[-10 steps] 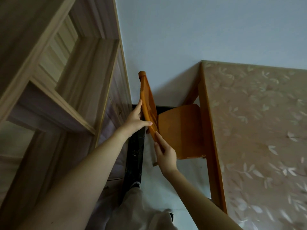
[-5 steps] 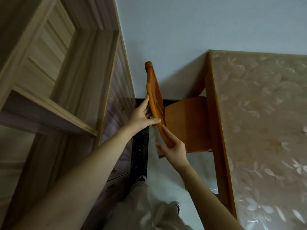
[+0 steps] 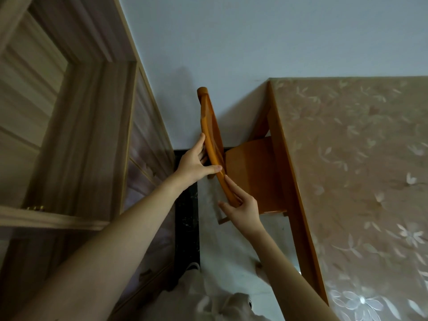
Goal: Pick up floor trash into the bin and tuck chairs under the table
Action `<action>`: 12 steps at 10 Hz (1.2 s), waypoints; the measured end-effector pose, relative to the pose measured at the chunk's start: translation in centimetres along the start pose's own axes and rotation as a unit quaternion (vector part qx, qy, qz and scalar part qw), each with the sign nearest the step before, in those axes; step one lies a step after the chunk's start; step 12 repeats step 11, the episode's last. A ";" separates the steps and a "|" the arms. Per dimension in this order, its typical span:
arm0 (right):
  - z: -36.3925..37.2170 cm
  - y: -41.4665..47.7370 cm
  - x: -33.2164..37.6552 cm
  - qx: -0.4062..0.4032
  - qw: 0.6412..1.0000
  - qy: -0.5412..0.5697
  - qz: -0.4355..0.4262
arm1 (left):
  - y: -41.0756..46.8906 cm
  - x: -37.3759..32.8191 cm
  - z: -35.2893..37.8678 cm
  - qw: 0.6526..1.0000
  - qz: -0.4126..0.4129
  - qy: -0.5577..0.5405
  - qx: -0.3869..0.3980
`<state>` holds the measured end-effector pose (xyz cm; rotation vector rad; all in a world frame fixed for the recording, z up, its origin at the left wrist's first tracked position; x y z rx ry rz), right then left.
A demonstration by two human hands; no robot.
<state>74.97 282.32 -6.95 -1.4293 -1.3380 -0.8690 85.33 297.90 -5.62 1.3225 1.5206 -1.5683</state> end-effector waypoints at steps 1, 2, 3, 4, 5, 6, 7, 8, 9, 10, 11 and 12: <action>0.2 0.4 -0.1 -0.001 1.000 -0.002 -0.005 | 0.5 0.1 -0.2 1.000 0.001 0.002 0.000; 0.5 0.9 0.1 -0.004 1.000 0.000 -0.002 | 1.2 0.0 -0.4 1.000 0.001 0.014 0.005; 0.7 1.6 0.4 -0.012 1.000 -0.006 0.003 | 2.0 -0.4 -0.7 1.000 0.001 0.021 0.014; 0.9 2.0 0.4 -0.019 1.000 -0.007 0.003 | 2.5 -0.6 -1.0 0.999 -0.001 0.038 0.017; 0.9 1.9 0.5 -0.028 0.999 -0.015 0.008 | 2.5 -0.7 -1.0 0.999 0.000 0.050 0.017; 0.9 1.7 0.7 -0.035 0.999 -0.010 0.011 | 2.4 -0.7 -1.0 0.998 0.006 0.060 0.017; 0.9 1.8 0.6 -0.034 0.999 -0.002 0.026 | 2.3 -0.8 -0.9 0.997 0.011 0.073 0.011; 1.0 1.8 0.5 -0.021 0.999 -0.001 0.038 | 2.1 -0.7 -0.9 0.995 0.028 0.089 -0.015; 0.9 1.7 0.2 -0.005 0.999 0.013 0.045 | 0.8 -1.1 -0.5 0.993 0.047 0.095 -0.059; 0.8 1.5 0.3 0.006 0.999 0.019 0.046 | -0.5 -1.2 0.1 0.988 0.057 0.112 -0.092; -0.3 0.1 0.6 -0.004 0.999 0.022 0.042 | -2.3 -1.5 0.8 0.980 0.064 0.152 -0.112; -0.3 0.1 0.6 -0.004 0.999 0.022 0.042 | -2.3 -1.5 0.8 0.980 0.064 0.152 -0.112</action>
Point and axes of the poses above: each hand's wrist, its own y-axis towards the middle knuckle, its own z-axis out of the palm, x = y × z, the point moved 6 cm from there along y, towards the middle knuckle, and after that the axes turned 2 degrees about -z, right-handed, at the moved point
